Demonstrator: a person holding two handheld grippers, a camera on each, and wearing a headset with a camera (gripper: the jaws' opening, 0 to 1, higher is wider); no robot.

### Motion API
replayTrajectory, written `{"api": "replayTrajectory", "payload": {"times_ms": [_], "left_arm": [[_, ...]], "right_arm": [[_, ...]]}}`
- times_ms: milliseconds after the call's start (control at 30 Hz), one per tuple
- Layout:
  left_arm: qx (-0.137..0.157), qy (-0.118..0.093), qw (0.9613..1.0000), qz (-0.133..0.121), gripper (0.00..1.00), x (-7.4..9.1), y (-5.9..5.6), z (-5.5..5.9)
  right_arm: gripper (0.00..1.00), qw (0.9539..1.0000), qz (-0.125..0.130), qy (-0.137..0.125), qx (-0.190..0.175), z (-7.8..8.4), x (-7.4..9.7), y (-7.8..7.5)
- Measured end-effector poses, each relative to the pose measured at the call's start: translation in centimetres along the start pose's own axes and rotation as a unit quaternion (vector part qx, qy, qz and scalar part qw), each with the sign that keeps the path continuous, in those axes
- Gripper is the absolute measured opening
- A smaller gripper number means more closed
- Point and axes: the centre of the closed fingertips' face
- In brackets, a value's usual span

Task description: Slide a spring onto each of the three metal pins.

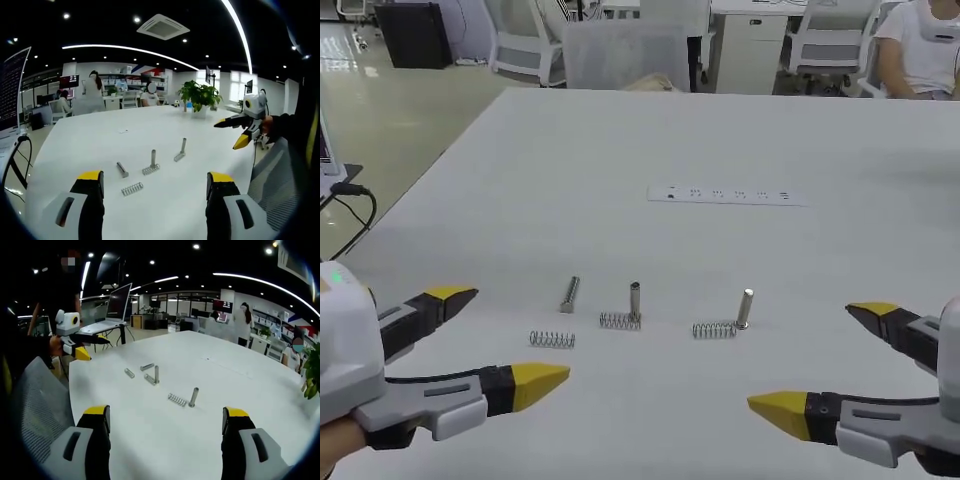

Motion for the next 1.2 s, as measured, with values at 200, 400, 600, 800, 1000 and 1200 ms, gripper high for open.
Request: {"api": "replayTrajectory", "payload": {"times_ms": [200, 400, 600, 800, 1000, 1200], "left_arm": [[0.003, 0.000, 1.0000, -0.001, 0.81, -0.1, 0.2, 0.1], [0.003, 0.002, 1.0000, -0.003, 0.81, -0.3, 0.5, 0.1], [0.001, 0.004, 0.9999, -0.010, 0.79, -0.6, 1.3, -0.4], [-0.004, 0.008, 0.9998, -0.015, 0.77, -1.1, 2.0, -0.8], [-0.006, 0.016, 0.9997, -0.019, 0.74, -1.9, 3.0, -1.1], [-0.011, 0.023, 0.9995, -0.017, 0.71, -3.0, 4.0, -1.8]], "right_arm": [[0.92, 1.0000, 0.000, 0.000, -0.001, 0.0, 0.0, 0.0], [0.92, 1.0000, 0.002, 0.000, -0.003, 0.0, 0.0, -0.1], [0.92, 1.0000, 0.003, 0.000, -0.001, 0.0, 0.0, -0.1], [0.92, 1.0000, 0.004, 0.001, -0.003, 0.1, 0.0, -0.1], [0.92, 1.0000, 0.003, 0.001, -0.005, 0.2, 0.0, -0.1], [0.92, 1.0000, 0.004, 0.002, -0.007, 0.3, 0.0, -0.3]]}}
Point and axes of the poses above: the centre of the closed fingertips' face, and the gripper's own axes: x roughly backward along the fingers, y roughly to its left, z roughly out of its underside, and after that the axes turned 7 degrees about y, right-handed
